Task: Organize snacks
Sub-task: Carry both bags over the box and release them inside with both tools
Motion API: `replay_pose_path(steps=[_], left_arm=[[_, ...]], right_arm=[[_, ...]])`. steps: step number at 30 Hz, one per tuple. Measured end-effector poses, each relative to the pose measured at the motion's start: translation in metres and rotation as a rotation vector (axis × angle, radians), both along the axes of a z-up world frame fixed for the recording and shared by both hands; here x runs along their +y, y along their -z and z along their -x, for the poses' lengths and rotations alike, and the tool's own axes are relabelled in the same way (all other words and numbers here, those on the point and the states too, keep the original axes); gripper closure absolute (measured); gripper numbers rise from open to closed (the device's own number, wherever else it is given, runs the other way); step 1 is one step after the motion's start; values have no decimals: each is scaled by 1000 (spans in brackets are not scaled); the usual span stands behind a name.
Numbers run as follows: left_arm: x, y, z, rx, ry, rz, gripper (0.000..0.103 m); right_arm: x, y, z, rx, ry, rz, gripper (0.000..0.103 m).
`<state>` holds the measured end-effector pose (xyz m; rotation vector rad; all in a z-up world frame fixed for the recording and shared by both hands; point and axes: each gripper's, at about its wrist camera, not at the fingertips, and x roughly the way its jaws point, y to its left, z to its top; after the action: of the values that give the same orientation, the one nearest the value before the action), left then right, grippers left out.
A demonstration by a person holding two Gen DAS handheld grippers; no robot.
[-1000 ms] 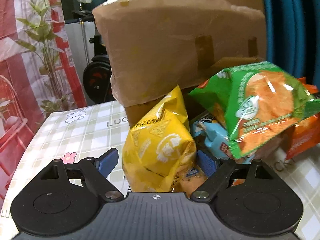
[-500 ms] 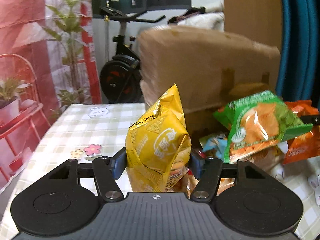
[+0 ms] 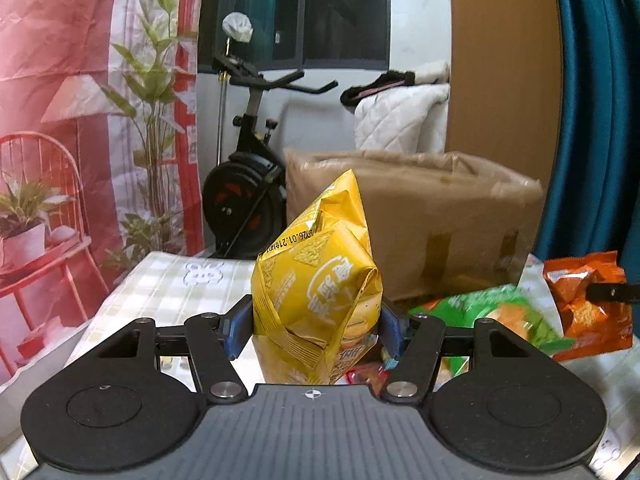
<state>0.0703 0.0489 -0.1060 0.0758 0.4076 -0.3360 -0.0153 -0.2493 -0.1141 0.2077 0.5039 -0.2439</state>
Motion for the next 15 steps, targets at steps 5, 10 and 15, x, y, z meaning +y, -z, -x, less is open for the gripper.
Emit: replay_pose_path(steps=[5,10,15], left_arm=[[-8,-27,-3,-62,25,26,37],[-24,-62,-23,-124,48,51,37],[-41,-90,-56,-156,72,94,37]], right_arm=[[-5,-46,-3,-117,-14,23,47],[-4,-95,-32,-226,-67,82,47],[1,-131,-82,-295,-140,124,47]])
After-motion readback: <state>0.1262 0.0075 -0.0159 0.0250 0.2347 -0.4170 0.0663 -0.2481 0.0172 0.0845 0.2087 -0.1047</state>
